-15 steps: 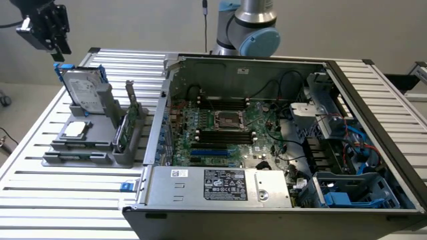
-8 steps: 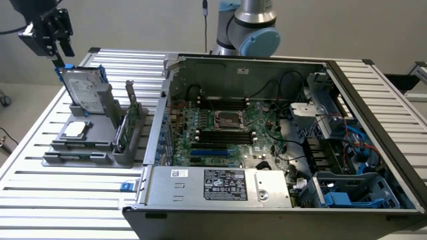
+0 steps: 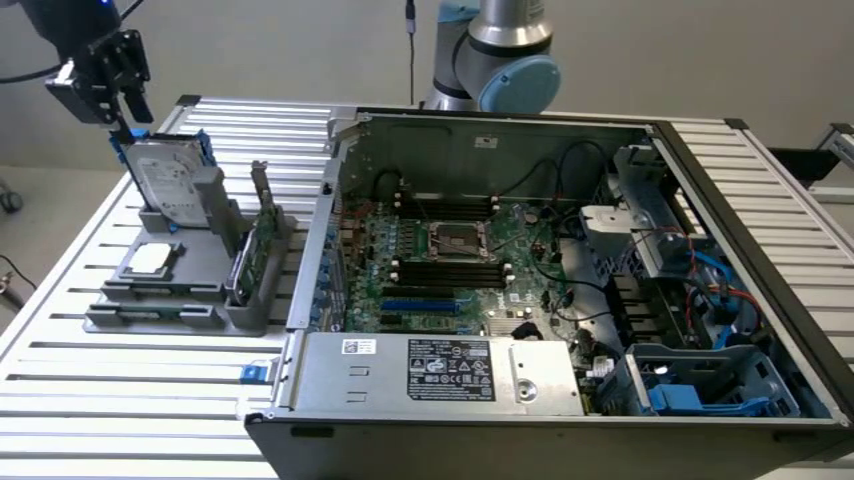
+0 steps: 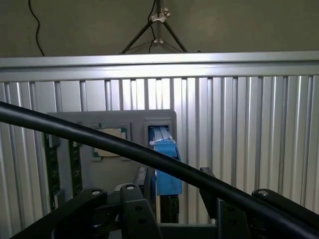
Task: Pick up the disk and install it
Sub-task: 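Pick up the disk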
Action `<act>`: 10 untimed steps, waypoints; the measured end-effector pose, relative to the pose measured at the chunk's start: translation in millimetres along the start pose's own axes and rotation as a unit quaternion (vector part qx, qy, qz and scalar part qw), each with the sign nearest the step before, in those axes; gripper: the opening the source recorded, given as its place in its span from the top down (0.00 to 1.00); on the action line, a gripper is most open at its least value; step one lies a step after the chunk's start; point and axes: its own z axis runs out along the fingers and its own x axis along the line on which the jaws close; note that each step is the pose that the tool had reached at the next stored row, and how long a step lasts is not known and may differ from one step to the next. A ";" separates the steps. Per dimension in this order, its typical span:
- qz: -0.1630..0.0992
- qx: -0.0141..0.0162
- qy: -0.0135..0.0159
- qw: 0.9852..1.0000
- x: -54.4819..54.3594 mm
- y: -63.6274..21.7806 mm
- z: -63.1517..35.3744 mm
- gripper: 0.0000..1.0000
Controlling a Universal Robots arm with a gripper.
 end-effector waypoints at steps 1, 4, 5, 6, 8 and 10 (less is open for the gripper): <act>0.000 0.000 0.000 1.000 0.1 0.0 1.7 0.46; -0.001 0.000 0.000 1.000 0.6 0.0 7.0 0.46; -0.001 0.000 0.000 1.000 0.8 0.0 8.8 0.46; -0.002 0.000 0.000 1.000 1.1 0.0 10.8 0.46; -0.003 0.000 0.000 1.000 2.0 0.0 13.9 0.46; -0.004 0.000 0.000 1.000 2.7 0.2 16.3 0.46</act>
